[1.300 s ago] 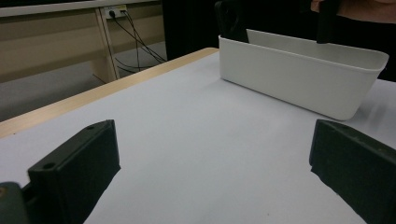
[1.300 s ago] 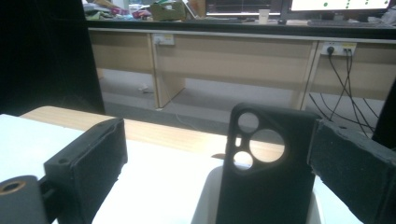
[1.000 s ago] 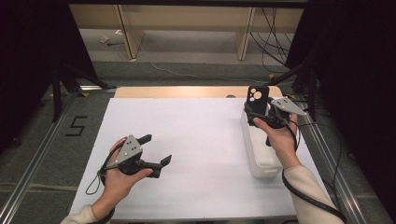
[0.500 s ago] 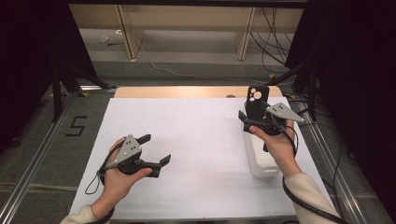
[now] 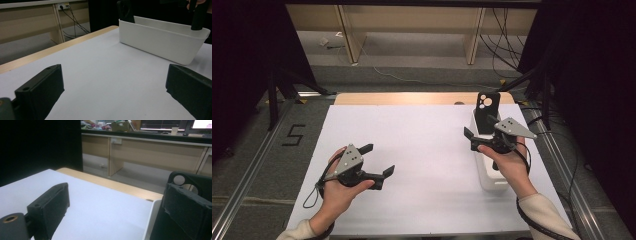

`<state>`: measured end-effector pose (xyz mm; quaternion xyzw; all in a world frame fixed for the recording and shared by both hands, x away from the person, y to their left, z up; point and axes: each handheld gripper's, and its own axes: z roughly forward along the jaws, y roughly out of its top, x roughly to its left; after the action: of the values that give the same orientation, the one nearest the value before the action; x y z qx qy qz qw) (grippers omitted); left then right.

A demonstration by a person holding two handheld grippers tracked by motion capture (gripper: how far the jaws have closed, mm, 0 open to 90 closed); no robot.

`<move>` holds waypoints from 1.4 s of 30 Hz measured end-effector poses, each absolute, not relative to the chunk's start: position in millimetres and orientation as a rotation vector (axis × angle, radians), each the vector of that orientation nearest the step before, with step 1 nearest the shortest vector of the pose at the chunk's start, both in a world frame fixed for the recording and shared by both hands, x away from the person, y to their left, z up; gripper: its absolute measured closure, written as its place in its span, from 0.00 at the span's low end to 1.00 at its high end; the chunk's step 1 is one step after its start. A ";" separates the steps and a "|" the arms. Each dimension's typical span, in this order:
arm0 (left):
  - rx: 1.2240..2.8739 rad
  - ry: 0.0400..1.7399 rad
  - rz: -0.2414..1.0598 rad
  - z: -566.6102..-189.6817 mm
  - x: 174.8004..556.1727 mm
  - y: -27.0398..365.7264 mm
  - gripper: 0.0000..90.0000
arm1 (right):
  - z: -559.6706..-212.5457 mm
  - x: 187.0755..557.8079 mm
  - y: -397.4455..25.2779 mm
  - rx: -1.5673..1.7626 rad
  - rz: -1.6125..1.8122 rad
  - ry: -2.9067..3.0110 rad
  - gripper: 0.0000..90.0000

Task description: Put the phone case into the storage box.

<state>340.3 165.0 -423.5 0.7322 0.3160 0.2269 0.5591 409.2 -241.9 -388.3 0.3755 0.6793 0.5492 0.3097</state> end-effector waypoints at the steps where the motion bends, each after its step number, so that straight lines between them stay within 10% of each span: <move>1: 1.726 0.744 0.530 -423.8 340.6 164.9 0.01 | -388.5 407.8 -241.3 0.986 1.455 1.797 0.09; 42: 1.721 0.747 0.536 -422.7 340.2 165.8 0.01 | -396.9 365.6 -257.8 0.922 1.475 1.852 0.10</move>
<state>340.2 165.8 -422.7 0.7303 0.3169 0.2276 0.5608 365.6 -257.8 -396.9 0.3465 0.6962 0.5547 0.2959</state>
